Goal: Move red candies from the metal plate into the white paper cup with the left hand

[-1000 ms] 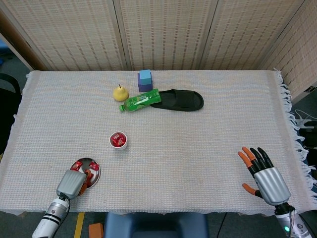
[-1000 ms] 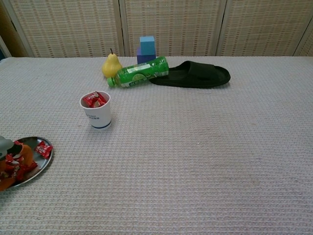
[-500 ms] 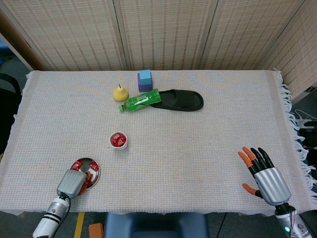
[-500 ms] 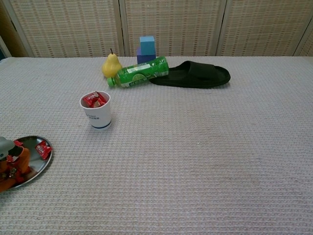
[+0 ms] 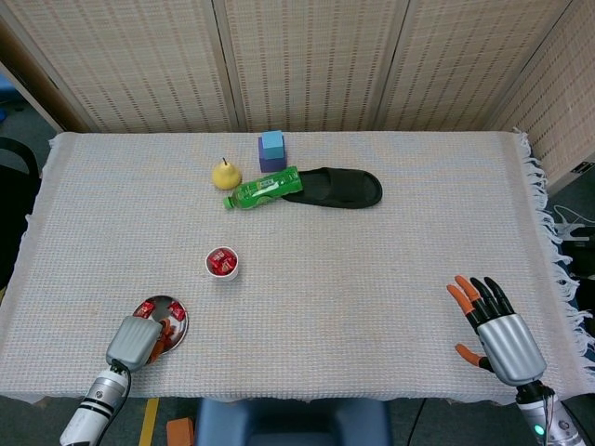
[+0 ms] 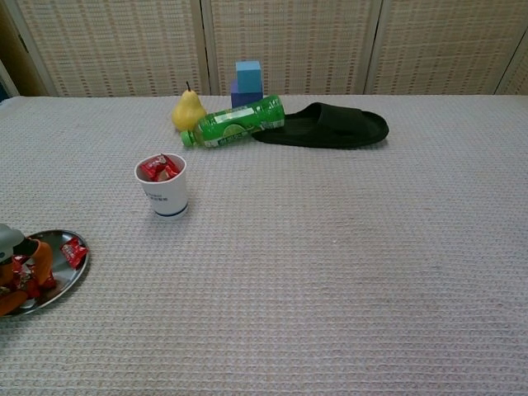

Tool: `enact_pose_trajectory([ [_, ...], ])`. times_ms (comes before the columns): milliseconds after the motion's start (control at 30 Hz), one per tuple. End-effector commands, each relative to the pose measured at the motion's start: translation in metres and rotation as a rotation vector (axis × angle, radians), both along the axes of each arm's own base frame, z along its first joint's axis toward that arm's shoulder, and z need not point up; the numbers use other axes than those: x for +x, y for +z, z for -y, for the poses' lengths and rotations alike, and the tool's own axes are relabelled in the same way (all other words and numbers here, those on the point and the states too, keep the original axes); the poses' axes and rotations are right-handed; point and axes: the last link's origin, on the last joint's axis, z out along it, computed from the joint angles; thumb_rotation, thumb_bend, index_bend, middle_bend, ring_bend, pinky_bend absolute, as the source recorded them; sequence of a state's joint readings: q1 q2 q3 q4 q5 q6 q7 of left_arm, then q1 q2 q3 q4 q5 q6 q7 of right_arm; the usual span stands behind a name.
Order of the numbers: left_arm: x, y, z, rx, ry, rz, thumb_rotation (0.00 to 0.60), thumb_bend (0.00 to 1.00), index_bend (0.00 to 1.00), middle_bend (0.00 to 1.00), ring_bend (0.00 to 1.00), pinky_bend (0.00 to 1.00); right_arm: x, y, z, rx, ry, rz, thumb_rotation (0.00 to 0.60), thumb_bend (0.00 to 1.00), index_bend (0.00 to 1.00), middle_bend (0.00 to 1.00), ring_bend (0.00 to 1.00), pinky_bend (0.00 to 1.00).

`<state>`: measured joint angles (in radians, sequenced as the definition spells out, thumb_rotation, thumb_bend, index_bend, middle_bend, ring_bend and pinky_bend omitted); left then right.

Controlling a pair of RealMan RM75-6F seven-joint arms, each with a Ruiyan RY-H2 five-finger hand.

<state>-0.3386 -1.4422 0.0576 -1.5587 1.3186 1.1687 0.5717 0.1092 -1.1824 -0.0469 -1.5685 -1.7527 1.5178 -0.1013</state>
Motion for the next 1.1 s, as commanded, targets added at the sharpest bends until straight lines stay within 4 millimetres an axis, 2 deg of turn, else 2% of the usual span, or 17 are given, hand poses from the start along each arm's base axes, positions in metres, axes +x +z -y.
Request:
enact_pose_trajectory([
  [33,0.001,0.001,0.0,0.003,-0.003,0.002,0.6,0.51,0.56,1.0,1.0,1.0,0.0,0.0,0.0,0.0,-0.001,0.0,0.6,0.06,0.0,0.0,0.0,0.0],
  [400,0.013,0.014,-0.007,0.055,-0.042,0.025,0.6,0.51,0.56,1.0,1.0,1.0,-0.001,-0.001,0.001,0.003,-0.005,-0.002,0.6,0.06,0.0,0.0,0.0,0.0],
  [567,0.025,0.026,-0.015,0.096,-0.067,0.055,0.6,0.51,0.56,1.0,1.0,1.0,-0.001,-0.001,0.002,0.001,-0.008,-0.002,0.6,0.06,0.0,0.0,0.0,0.0],
  [800,0.063,0.042,-0.047,0.164,-0.163,0.123,0.6,0.5,0.56,1.0,1.0,1.0,-0.002,-0.005,0.006,0.007,-0.021,-0.011,0.6,0.06,0.0,0.0,0.0,0.0],
  [1100,0.105,0.03,-0.098,0.159,-0.202,0.153,0.6,0.5,0.56,1.0,1.0,1.0,-0.008,-0.006,0.016,-0.004,-0.063,-0.023,0.6,0.06,0.0,0.0,0.0,0.0],
])
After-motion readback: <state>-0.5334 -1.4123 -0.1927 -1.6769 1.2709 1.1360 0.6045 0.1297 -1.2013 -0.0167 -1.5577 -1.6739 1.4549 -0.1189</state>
